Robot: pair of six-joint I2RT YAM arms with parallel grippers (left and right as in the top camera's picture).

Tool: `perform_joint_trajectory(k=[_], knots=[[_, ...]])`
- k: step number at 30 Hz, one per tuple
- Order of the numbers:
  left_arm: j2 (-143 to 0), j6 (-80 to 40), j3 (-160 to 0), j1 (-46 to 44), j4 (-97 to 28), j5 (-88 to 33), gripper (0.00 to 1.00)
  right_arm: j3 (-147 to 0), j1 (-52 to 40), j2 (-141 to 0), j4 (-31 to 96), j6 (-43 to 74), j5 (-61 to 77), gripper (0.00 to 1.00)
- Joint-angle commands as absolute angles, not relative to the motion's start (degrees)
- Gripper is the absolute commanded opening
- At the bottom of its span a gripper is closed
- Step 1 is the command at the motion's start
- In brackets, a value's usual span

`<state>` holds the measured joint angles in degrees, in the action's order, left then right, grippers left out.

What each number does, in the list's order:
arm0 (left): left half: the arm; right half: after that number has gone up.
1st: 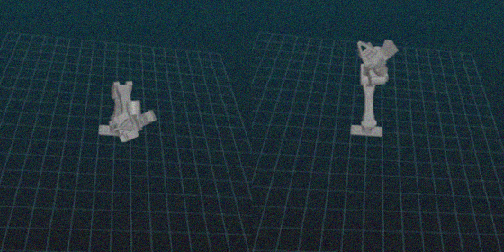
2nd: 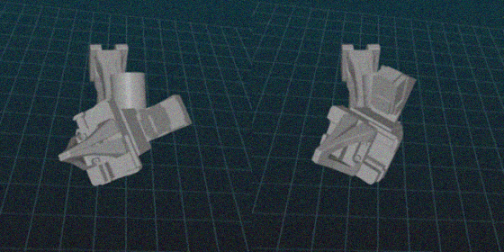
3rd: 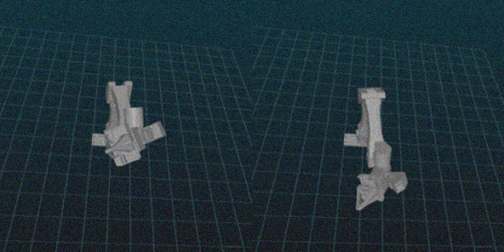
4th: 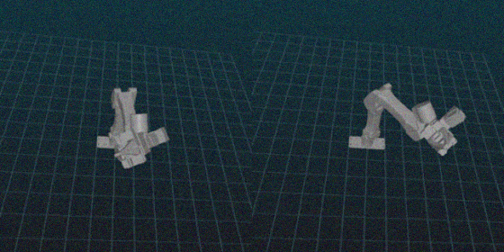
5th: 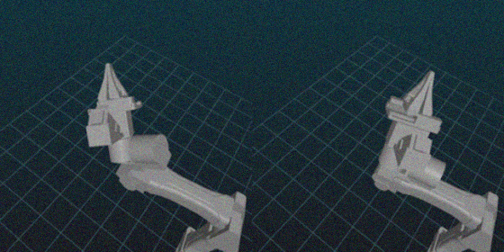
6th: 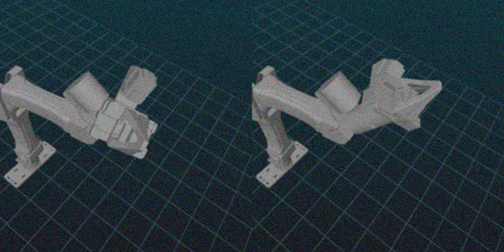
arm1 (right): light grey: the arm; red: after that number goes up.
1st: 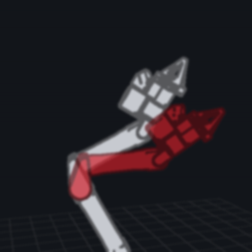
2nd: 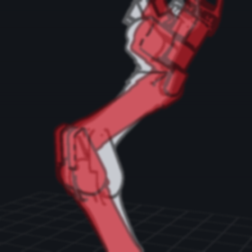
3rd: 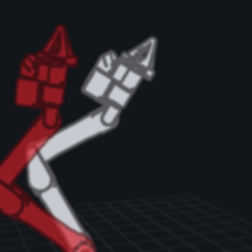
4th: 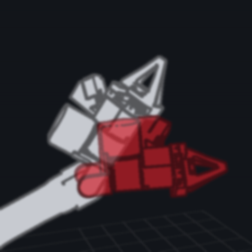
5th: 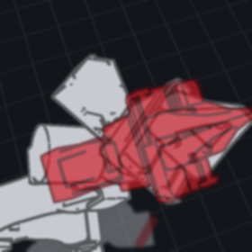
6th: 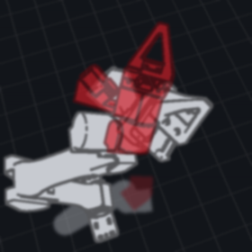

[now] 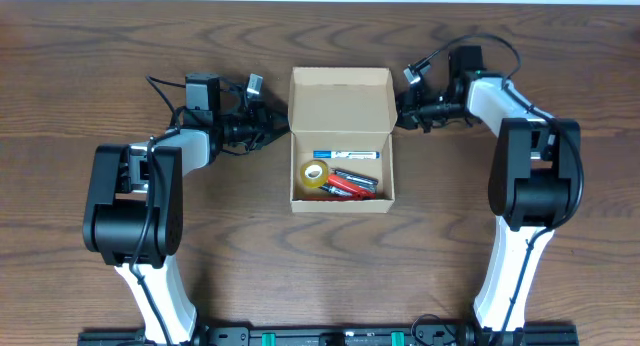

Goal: Pack container
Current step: 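Grip the box lid flap with both grippers and fold it over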

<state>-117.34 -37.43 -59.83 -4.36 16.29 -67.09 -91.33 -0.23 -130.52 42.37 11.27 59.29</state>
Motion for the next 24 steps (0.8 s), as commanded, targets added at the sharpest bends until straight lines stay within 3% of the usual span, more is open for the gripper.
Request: perform_joint_trajectory(k=[1, 11, 24], knots=[[-115.72, -34.92, -61.12, -4.54, 14.85, -68.49, 0.06, -96.25, -0.91, -130.82, 48.27, 3.14, 54.26, 0.01], [-109.82, -20.73, -64.18, -4.51, -4.86, -62.28, 0.06, -101.69, -1.13, -130.82, 53.82, 0.56, 53.36, 0.01], [-109.82, -20.1, -64.69, -4.54, -5.32, -60.84, 0.06, -101.69, -1.98, -130.82, 53.49, -0.36, 53.32, 0.01]])
